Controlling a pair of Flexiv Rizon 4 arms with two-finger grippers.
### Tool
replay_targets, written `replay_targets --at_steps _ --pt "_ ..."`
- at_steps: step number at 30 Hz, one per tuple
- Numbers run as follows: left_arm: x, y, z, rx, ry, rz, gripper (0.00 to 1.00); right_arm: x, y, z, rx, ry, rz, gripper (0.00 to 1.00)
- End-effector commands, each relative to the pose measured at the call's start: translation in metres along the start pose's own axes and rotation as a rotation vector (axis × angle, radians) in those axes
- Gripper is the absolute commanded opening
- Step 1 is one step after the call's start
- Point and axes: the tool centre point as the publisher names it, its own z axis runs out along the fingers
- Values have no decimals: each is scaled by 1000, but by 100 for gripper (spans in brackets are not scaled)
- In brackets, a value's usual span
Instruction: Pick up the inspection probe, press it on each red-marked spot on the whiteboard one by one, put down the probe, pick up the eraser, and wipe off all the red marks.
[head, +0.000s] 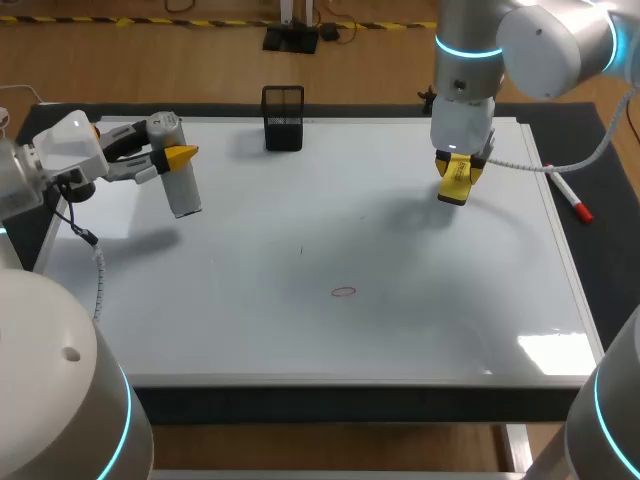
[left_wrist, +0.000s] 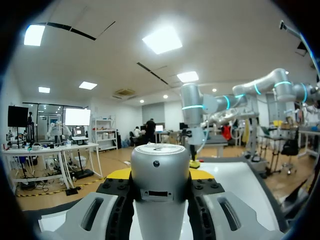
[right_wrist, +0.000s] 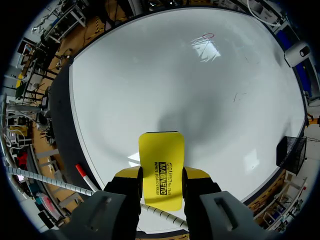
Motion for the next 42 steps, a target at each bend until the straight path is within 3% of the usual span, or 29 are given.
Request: replay_targets --at_steps 1,14,26,34,42 --pt "17 4 8 11 36 -11 0 0 -1 -1 2 3 -1 0" --pt "106 5 28 52 176 -28 0 0 -1 -1 2 3 -1 0" --pt "179 8 71 59 336 -39 0 0 -1 -1 2 3 -1 0" --pt "215 13 107 31 394 -27 0 0 -1 -1 2 3 -1 0" --pt "233 19 134 78 430 -32 0 0 -1 -1 2 3 -1 0"
